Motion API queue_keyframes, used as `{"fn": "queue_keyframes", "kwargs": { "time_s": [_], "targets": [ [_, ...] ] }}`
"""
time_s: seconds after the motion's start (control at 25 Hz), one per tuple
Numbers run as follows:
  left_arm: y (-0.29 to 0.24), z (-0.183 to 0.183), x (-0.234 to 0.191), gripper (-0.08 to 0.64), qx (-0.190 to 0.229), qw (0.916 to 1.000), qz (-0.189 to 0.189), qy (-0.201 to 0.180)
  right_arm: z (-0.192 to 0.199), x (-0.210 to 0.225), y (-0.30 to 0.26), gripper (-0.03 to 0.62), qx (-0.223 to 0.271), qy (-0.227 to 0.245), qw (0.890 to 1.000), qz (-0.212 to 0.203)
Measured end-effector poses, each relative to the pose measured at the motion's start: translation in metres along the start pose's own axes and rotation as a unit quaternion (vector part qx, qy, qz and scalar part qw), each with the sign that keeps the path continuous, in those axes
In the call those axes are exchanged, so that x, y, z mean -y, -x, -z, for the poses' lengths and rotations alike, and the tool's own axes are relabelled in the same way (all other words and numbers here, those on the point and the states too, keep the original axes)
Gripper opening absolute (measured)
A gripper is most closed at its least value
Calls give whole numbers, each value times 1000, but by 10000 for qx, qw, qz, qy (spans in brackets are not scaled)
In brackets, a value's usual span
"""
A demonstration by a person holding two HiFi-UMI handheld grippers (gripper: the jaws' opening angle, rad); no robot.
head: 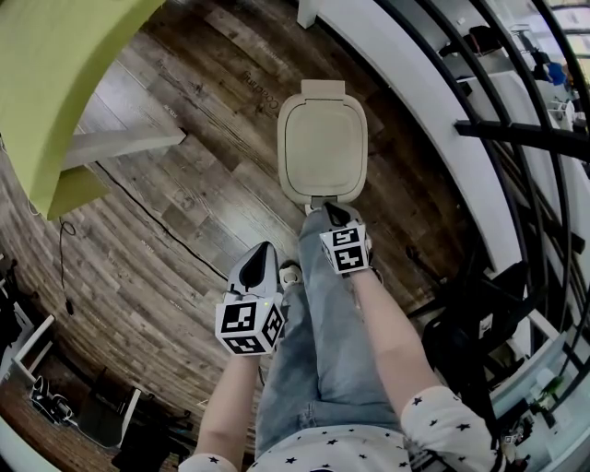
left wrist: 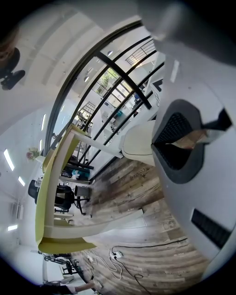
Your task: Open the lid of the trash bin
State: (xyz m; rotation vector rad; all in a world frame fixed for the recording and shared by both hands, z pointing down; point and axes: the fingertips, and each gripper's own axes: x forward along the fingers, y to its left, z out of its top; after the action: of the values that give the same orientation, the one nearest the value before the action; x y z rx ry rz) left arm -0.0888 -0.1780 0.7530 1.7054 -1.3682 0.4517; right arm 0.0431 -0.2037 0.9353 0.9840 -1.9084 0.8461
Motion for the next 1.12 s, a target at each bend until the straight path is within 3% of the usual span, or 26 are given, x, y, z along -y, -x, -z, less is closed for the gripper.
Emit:
{"fn": "queue_keyframes", "kwargs": {
  "time_s": [0.76,0.96,1.12],
  "targets": [
    [6,-3,9,12,49,10000,51,-62,-2,1,-1,-6,-241,-144,9996,8],
    [12,-7,12,12,56,9999,99,-118,-5,-1,5,-6,-439,-485,9978,-73],
    [21,-10,16,12,87,9997,136,-202,-7,-7,21,-6,-312,-460,9984,-97]
  ]
}}
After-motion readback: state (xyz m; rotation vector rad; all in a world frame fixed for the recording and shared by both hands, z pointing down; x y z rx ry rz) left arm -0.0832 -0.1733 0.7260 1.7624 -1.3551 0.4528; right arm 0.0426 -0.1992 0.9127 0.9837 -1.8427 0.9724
